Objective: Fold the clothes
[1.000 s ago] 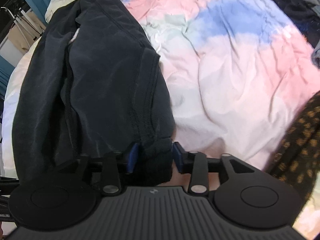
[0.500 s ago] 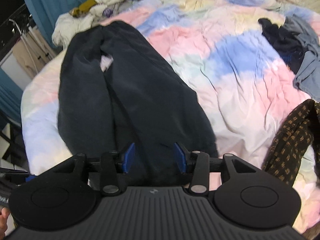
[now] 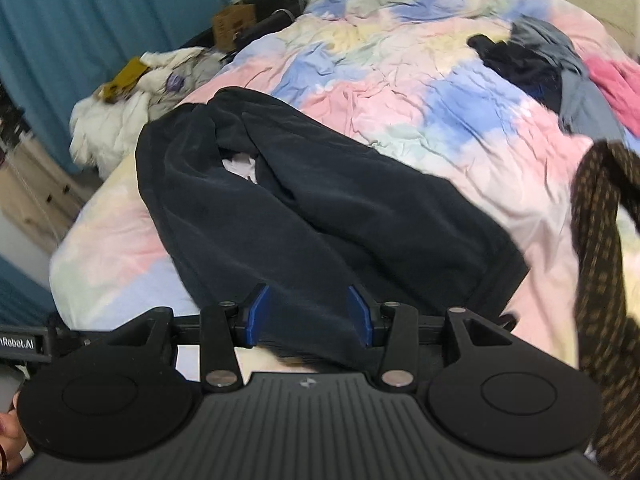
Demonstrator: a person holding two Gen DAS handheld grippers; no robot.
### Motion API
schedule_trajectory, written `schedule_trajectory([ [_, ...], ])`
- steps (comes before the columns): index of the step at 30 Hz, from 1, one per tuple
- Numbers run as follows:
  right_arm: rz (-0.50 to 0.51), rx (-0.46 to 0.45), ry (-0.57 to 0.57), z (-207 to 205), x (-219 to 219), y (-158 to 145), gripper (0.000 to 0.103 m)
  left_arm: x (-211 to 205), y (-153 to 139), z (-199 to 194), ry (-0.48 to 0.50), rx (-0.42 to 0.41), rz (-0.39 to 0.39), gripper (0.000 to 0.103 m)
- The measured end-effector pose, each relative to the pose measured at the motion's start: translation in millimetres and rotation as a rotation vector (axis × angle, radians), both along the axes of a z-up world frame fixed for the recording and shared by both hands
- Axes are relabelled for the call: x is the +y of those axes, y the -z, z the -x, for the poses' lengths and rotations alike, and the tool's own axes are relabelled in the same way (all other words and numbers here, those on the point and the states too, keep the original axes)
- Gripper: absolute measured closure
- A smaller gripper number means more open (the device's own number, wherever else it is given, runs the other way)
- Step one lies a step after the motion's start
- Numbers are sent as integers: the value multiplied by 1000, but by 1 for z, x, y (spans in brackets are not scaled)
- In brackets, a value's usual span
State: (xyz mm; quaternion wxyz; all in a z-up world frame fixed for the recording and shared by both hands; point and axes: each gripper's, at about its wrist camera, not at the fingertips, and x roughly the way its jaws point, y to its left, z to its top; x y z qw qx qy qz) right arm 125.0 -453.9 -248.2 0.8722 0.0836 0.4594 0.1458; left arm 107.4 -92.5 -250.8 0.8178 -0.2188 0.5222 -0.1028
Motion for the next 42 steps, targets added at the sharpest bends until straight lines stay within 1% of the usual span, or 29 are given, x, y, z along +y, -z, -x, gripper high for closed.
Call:
schedule_trajectory([
  [3, -5, -5, 18, 5, 25, -4, 58, 32, -9, -9, -19, -11, 1, 20],
  [8, -31, -19, 49, 1, 44, -5, 58, 69, -16, -23, -92, -22, 2, 21],
  [11, -49, -10, 70, -9, 48, 6, 57, 92, -23, -30, -173, -9, 6, 21],
  [16, -71, 64, 128, -22, 49, 34, 57, 139, -30, -48, -298, 7, 32, 21],
  [20, -73, 102, 159, -30, 52, 48, 57, 181, -29, -72, -396, 20, 63, 21],
  [23, -88, 131, 207, -38, 55, 56, 57, 218, -23, -99, -458, 23, 92, 21],
  [25, -81, 143, 233, -45, 59, 62, 57, 247, -17, -125, -494, 30, 115, 21],
  [28, -79, 175, 296, -55, 68, 70, 56, 284, -3, -167, -522, 36, 159, 21],
  [31, -91, 199, 389, -68, 78, 73, 56, 325, 10, -221, -523, 51, 190, 21],
  [35, -137, 250, 573, -77, 91, 77, 56, 370, 29, -292, -509, 67, 218, 21],
  [39, -133, 291, 720, -83, 107, 80, 56, 407, 48, -371, -478, 82, 234, 21],
  [42, -146, 294, 810, -84, 117, 77, 56, 420, 59, -418, -457, 75, 256, 21],
])
